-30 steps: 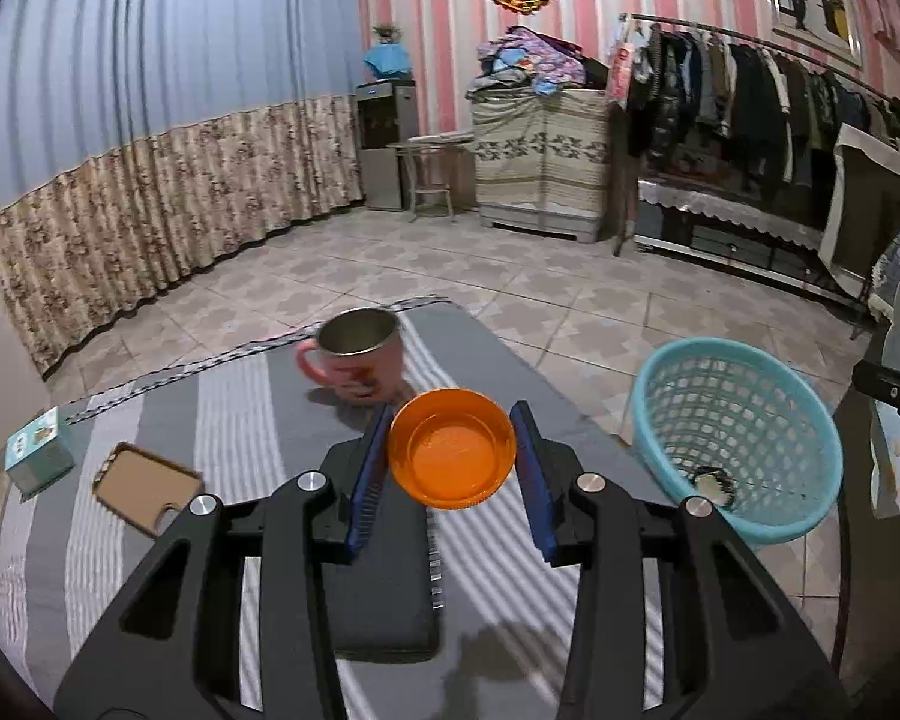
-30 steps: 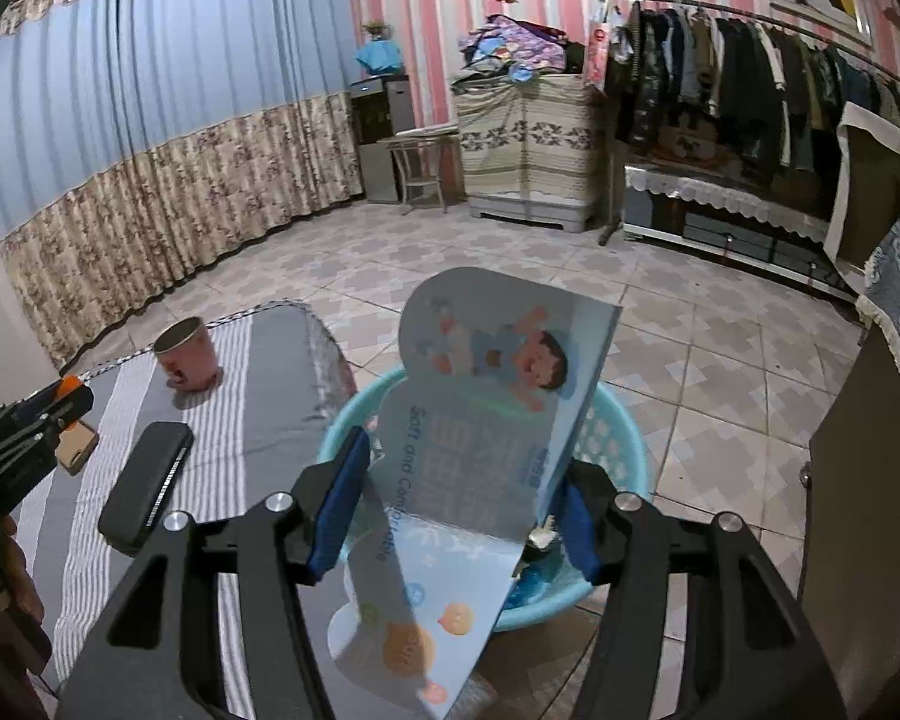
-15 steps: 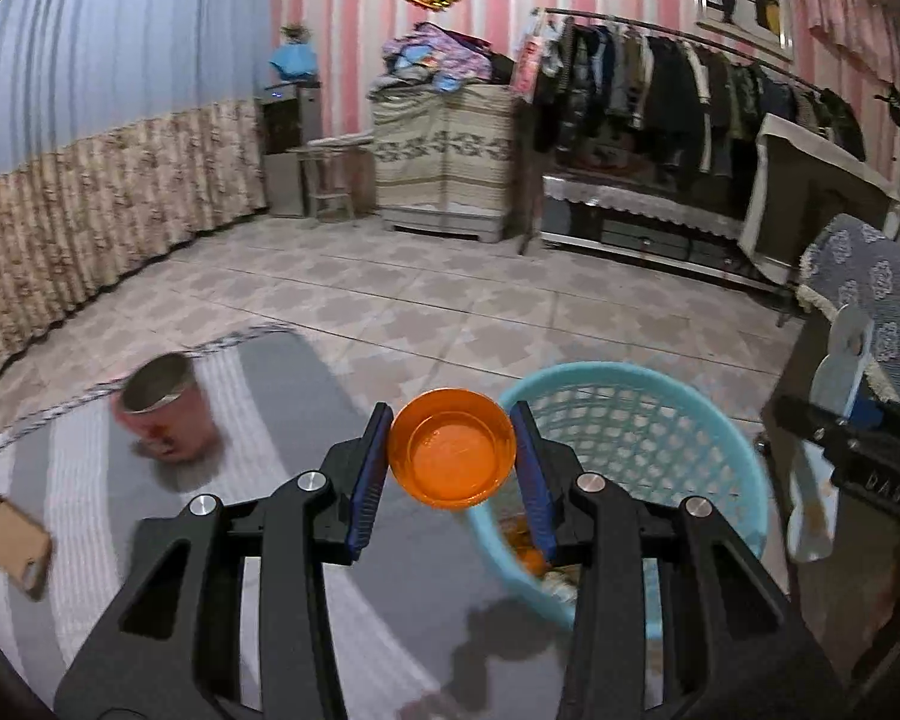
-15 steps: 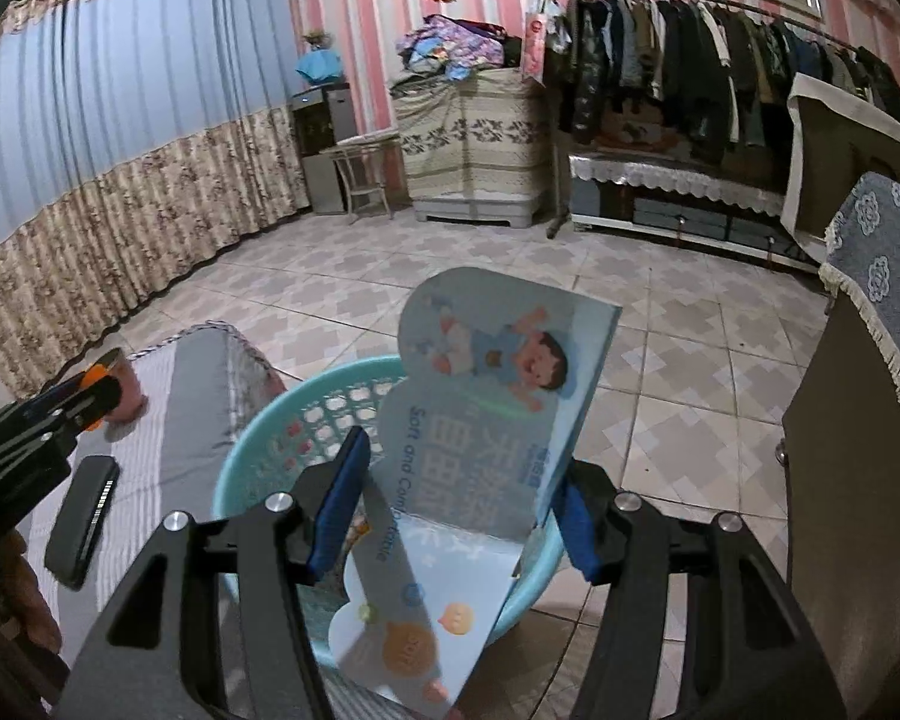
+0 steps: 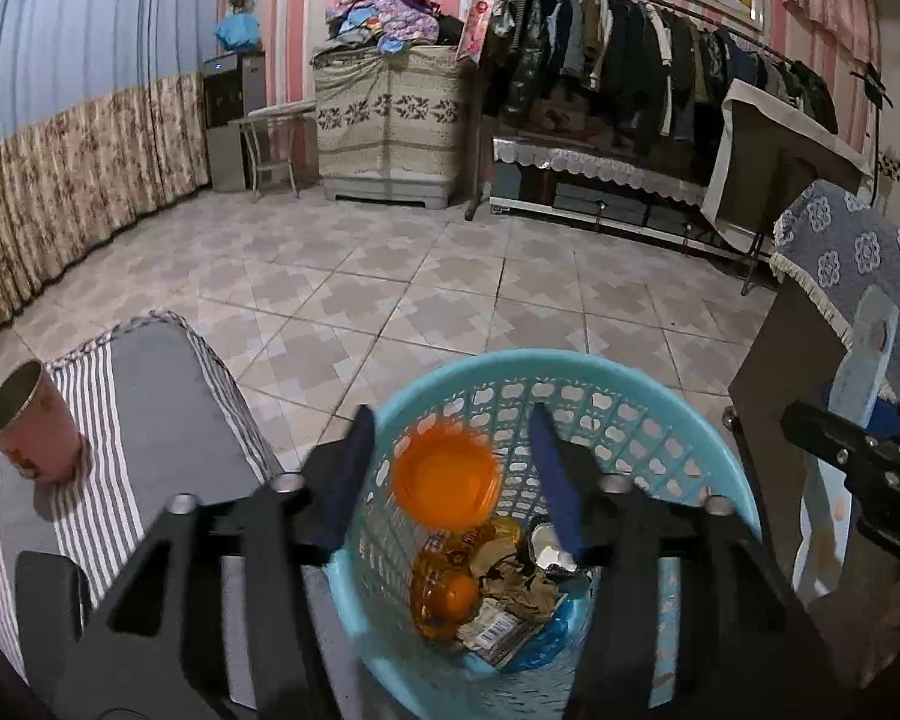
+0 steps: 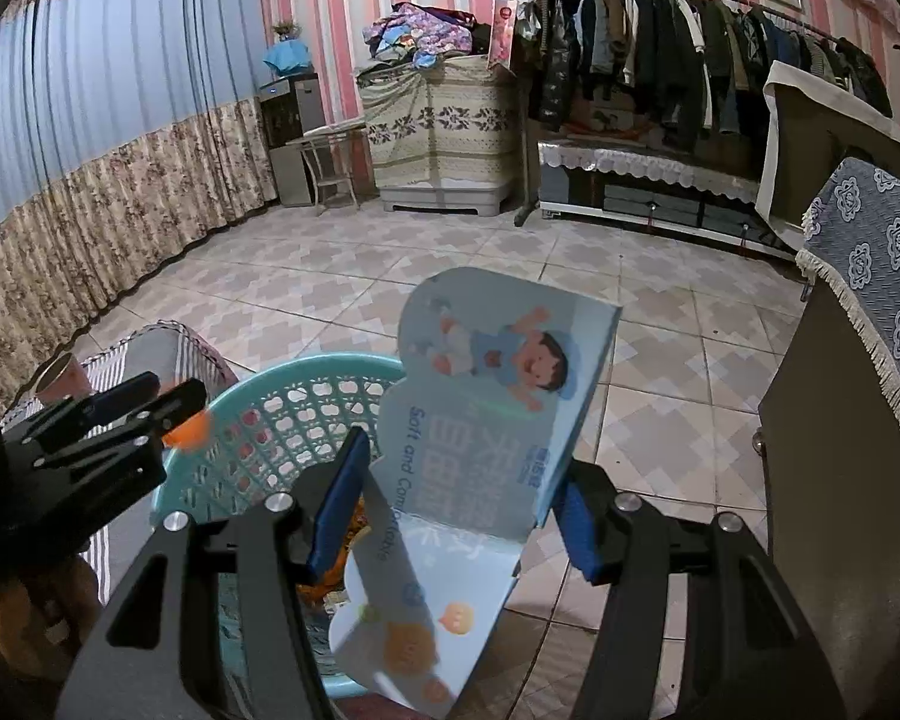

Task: Collect trash
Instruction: 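Open both tools to drop the cap and leaflet into the basket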

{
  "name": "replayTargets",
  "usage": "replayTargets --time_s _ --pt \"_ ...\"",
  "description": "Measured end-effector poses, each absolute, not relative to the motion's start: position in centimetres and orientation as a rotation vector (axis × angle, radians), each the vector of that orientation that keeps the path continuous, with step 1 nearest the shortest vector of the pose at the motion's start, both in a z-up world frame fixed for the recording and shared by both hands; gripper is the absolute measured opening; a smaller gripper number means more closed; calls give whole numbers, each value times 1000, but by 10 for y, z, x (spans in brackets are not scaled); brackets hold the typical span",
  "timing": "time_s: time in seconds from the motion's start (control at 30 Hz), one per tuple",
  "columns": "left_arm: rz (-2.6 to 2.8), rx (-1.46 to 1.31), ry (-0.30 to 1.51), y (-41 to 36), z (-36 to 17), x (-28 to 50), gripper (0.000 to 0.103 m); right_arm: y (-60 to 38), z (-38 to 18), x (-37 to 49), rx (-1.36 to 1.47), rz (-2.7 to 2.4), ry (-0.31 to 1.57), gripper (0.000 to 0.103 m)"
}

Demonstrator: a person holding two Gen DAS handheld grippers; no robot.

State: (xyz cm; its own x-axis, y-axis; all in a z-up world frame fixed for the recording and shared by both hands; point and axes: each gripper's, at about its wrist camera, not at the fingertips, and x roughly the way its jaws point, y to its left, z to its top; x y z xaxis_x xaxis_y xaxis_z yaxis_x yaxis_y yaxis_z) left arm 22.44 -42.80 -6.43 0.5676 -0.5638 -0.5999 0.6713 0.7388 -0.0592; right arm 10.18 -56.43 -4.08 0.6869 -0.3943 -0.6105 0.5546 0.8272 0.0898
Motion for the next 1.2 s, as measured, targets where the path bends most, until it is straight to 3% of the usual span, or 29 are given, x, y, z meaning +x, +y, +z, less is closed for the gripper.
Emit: replayTargets --time_s 0.07,0.23,0.53,0.73,0.77,0.83,1.2 --pt "-712 173 635 -422 -62 227 61 -564 -41 102 279 -538 614 58" --pt "-608 188 582 -402 -51 229 85 -557 -42 110 274 -526 617 58" --pt "-488 177 527 -358 -27 243 97 -541 -48 154 257 -500 620 58" --pt "-426 156 514 -326 -18 250 98 -537 -50 181 238 -496 629 61" --pt "-415 155 508 -321 -16 249 98 -537 -50 185 239 -491 635 73" --pt "-405 159 504 -314 -13 247 98 -536 -46 188 247 -486 624 84" --pt "-328 137 434 -268 16 214 98 -512 -19 164 222 -467 554 96"
